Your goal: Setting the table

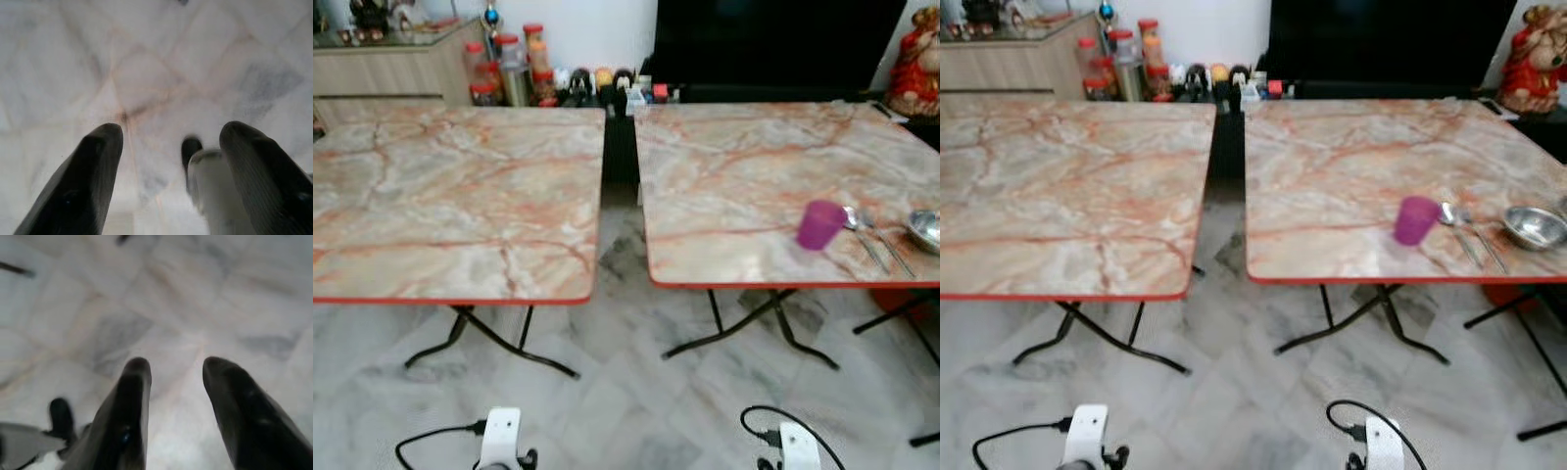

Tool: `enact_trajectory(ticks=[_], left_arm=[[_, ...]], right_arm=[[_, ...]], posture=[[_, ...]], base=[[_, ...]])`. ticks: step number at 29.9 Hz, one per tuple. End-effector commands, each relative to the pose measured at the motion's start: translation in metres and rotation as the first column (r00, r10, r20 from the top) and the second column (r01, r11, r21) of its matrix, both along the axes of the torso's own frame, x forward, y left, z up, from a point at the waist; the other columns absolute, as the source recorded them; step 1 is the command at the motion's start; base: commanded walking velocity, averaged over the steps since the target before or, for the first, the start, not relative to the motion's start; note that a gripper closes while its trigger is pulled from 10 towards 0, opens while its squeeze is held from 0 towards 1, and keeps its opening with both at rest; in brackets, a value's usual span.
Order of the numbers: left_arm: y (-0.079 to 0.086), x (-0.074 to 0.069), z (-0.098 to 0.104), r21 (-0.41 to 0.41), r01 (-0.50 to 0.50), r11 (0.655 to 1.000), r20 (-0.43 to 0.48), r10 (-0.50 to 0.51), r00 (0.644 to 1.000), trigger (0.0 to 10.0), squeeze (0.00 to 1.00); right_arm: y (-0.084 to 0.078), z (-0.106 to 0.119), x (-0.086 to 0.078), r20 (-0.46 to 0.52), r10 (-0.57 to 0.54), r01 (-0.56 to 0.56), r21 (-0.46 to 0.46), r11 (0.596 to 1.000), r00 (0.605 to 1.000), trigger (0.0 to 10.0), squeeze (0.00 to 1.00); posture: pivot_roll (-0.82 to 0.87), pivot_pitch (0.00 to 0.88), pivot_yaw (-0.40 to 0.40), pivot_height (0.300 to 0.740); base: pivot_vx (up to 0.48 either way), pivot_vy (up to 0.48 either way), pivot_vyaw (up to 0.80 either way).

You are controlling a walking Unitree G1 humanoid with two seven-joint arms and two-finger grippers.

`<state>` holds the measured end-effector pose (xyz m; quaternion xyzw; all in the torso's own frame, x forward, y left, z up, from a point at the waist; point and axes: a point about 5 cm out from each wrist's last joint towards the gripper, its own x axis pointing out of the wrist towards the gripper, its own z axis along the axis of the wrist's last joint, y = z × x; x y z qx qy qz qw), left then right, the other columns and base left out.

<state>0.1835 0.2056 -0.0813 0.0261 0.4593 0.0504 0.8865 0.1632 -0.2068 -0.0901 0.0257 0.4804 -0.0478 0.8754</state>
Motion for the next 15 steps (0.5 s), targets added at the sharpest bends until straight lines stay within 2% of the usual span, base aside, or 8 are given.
enact_trajectory(ticks=[1,4,15], left_arm=[[-0.0029,0.0016,0.0001,-0.001,0.005,1.000,-0.004,-0.005,1.000,10.0,0.00],[-0.0036,0.0031,0.0006,-0.002,0.003,1.000,-0.002,-0.003,1.000,10.0,0.00],[-0.0015,0.0009,-0.0002,-0.003,-0.006,1.000,-0.011,0.006,1.000,10.0,0.00]], right_arm=[[-0.0024,0.0008,0.0007,0.005,0.017,-0.017,-0.019,1.000,1.000,10.0,0.00],[-0.0041,0.0019,0.0028,0.008,-0.001,0.001,-0.022,1.000,1.000,10.0,0.00],[-0.0021,0.0031,0.0065,0.019,-0.012,0.012,-0.004,1.000,1.000,10.0,0.00]], posture=[[0.00,0.000,-0.018,0.740],[0.00,0.000,-0.019,0.740],[0.00,0.000,-0.019,0.740]], base=[[0.000,-0.420,0.80],[0.000,-0.420,0.70],[0.023,-0.416,0.00]])
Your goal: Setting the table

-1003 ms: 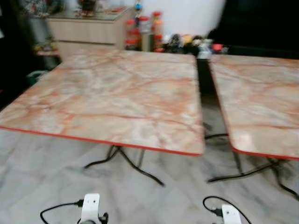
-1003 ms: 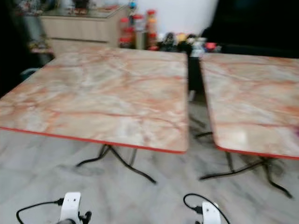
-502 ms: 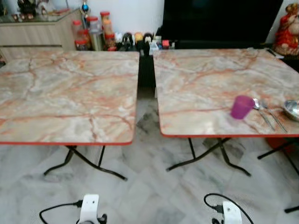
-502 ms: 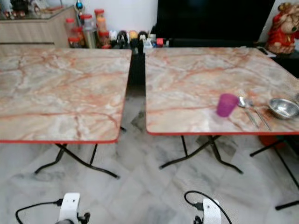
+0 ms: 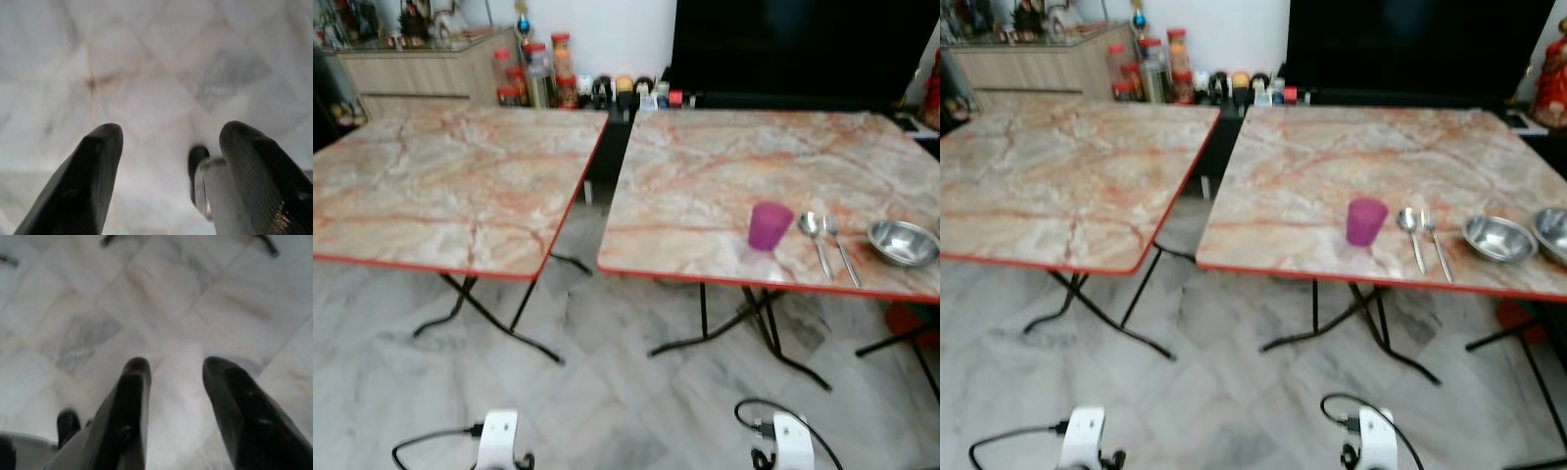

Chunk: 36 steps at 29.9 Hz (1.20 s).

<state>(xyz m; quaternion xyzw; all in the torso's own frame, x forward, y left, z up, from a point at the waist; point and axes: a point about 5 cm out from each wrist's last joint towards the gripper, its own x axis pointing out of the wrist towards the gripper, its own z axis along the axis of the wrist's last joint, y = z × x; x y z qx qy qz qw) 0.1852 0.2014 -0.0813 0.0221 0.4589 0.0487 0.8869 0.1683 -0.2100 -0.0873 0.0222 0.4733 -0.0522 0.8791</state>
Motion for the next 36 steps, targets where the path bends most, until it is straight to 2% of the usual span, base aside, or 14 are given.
enact_trajectory(ticks=[1,24,30,36], left_arm=[[0.004,-0.002,0.000,0.007,-0.009,1.000,-0.014,0.009,1.000,10.0,0.00],[0.007,-0.004,-0.001,0.004,0.006,1.000,-0.017,-0.006,1.000,10.0,0.00],[0.008,-0.004,-0.001,0.004,0.005,1.000,-0.017,-0.005,1.000,10.0,0.00],[0.014,-0.005,0.000,0.009,-0.001,1.000,-0.020,0.001,1.000,10.0,0.00]], right_arm=[[0.002,0.000,0.002,0.005,-0.006,0.006,0.010,1.000,1.000,10.0,0.00],[0.004,-0.002,-0.003,0.001,-0.047,0.047,0.027,0.999,0.999,10.0,0.00],[0.003,-0.002,-0.004,-0.009,-0.056,0.056,0.033,0.998,0.998,10.0,0.00],[0.000,0.000,0.000,0.011,-0.054,0.054,0.026,0.998,0.998,10.0,0.00]], posture=[[0.00,0.000,-0.021,0.740],[-0.01,0.000,-0.003,0.740],[-0.01,0.000,-0.006,0.740],[-0.01,0.000,-0.004,0.740]], base=[[0.262,-0.401,0.00],[0.294,-0.376,0.00],[0.000,-0.453,-0.56],[0.000,-0.456,0.00]])
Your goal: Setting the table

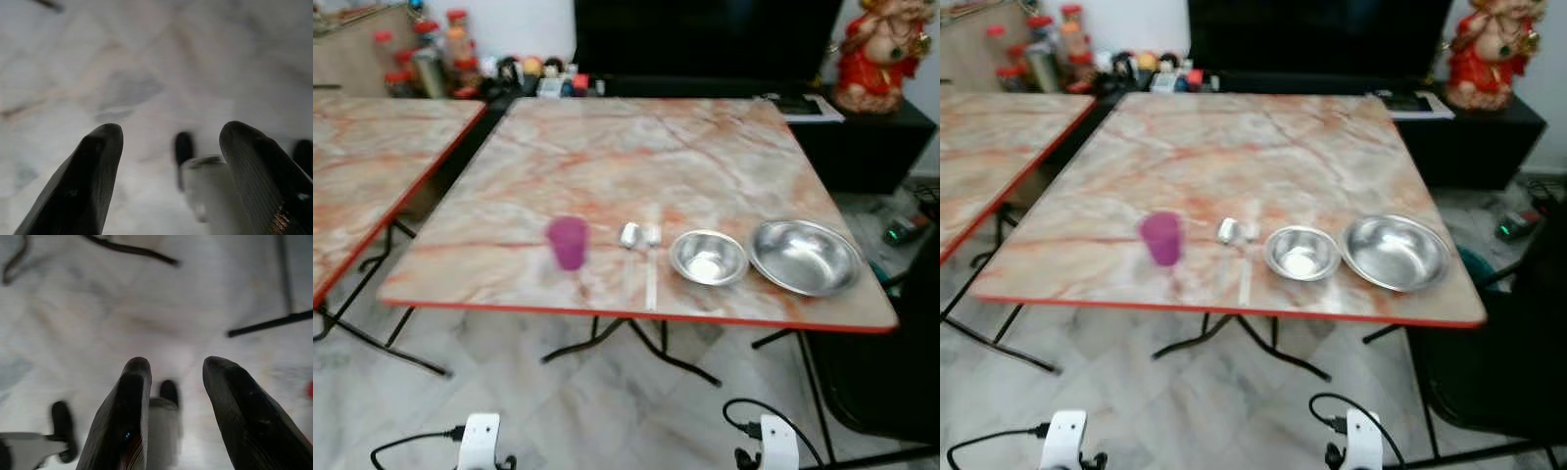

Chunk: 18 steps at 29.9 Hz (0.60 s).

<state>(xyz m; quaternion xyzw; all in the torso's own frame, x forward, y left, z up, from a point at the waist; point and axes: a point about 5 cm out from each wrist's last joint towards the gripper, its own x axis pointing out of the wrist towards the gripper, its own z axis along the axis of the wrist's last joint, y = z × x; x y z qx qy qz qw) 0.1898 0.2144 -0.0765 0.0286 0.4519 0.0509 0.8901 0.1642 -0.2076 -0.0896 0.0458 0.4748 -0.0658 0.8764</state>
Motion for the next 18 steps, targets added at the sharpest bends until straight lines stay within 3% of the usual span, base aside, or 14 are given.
enact_trajectory(ticks=[1,3,11,18], left_arm=[[0.0005,-0.0100,-0.0051,-0.006,-0.004,1.000,-0.037,0.004,0.999,10.0,0.00],[0.0005,-0.0109,-0.0055,-0.006,-0.004,1.000,-0.038,0.004,0.999,10.0,0.00],[-0.0008,-0.0138,-0.0071,-0.008,-0.010,1.000,-0.044,0.009,0.999,10.0,0.00],[-0.0014,-0.0149,-0.0078,0.002,-0.015,1.000,-0.051,0.015,0.999,10.0,0.00]], right_arm=[[-0.0019,0.0026,0.0053,0.017,-0.008,0.008,-0.004,1.000,1.000,10.0,0.00],[-0.0012,0.0027,0.0061,0.011,-0.003,0.003,-0.004,1.000,1.000,10.0,0.00],[0.0009,0.0036,0.0090,0.012,0.018,-0.018,-0.007,1.000,1.000,10.0,0.00],[0.0002,0.0036,0.0084,0.017,0.015,-0.015,-0.008,1.000,1.000,10.0,0.00]], posture=[[-0.01,0.000,-0.006,0.740],[-0.01,0.000,-0.009,0.740],[-0.01,0.000,-0.012,0.740],[-0.01,0.000,-0.015,0.740]], base=[[0.000,-0.458,0.00],[0.000,-0.469,0.00],[0.000,-0.478,-0.63],[0.000,-0.355,0.00]])
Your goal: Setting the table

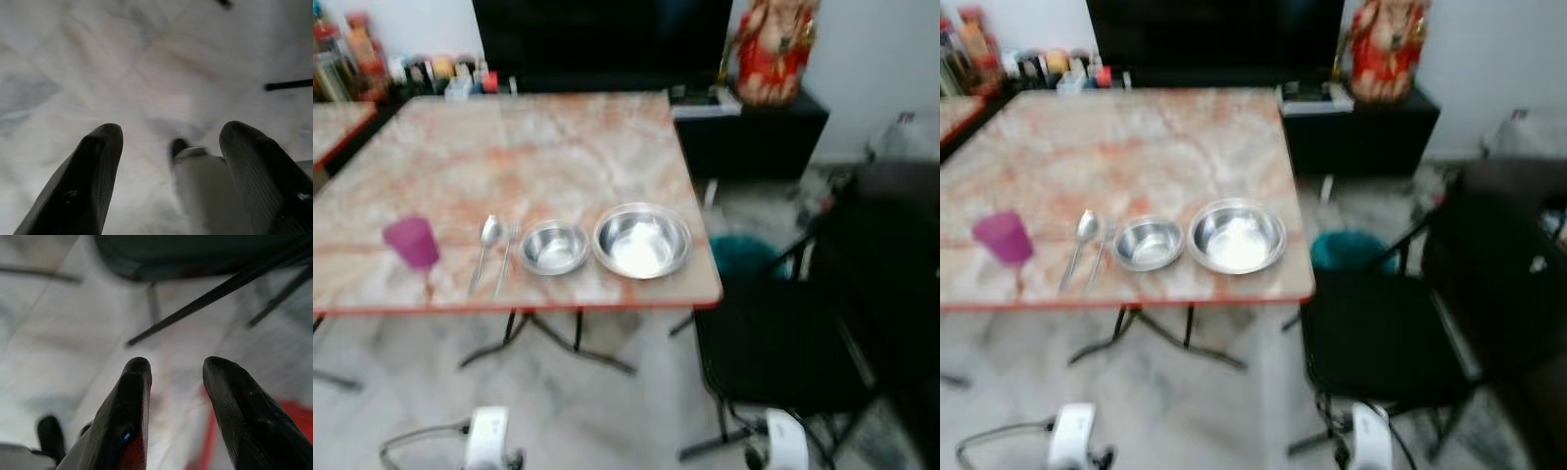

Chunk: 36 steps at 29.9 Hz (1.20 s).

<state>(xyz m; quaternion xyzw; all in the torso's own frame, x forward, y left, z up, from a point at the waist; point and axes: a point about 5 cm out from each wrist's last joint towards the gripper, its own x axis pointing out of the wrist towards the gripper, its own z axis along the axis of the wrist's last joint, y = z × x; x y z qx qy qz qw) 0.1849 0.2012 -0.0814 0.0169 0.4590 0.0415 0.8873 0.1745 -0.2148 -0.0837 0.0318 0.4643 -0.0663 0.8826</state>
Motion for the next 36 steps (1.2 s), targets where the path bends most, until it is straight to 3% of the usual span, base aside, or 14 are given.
enact_trajectory(ticks=[1,11,27,36], left_arm=[[0.012,-0.010,-0.003,0.033,-0.022,0.999,-0.037,0.023,0.999,10.0,0.00],[0.013,-0.008,-0.002,0.041,-0.033,0.999,-0.026,0.034,0.999,10.0,0.00],[0.016,0.020,0.014,0.049,-0.096,0.994,0.095,0.091,0.991,10.0,0.00],[0.018,0.041,0.032,0.041,-0.138,0.990,0.270,0.122,0.955,10.0,0.00]], right_arm=[[0.007,-0.002,-0.002,-0.004,0.003,-0.003,0.021,1.000,1.000,10.0,0.00],[0.009,-0.003,-0.004,-0.010,0.013,-0.012,0.030,0.999,1.000,10.0,0.00],[0.025,-0.004,-0.001,-0.002,0.033,-0.032,0.058,0.998,0.999,10.0,0.00],[0.027,-0.006,-0.004,-0.013,0.038,-0.037,0.058,0.998,0.999,10.0,0.00]], posture=[[-0.01,0.000,-0.015,0.740],[-0.01,0.000,-0.017,0.740],[0.00,0.000,-0.020,0.740],[0.00,0.000,-0.013,0.740]], base=[[0.000,0.000,0.00],[0.000,0.000,0.00],[0.000,0.000,0.00],[0.000,0.000,0.00]])
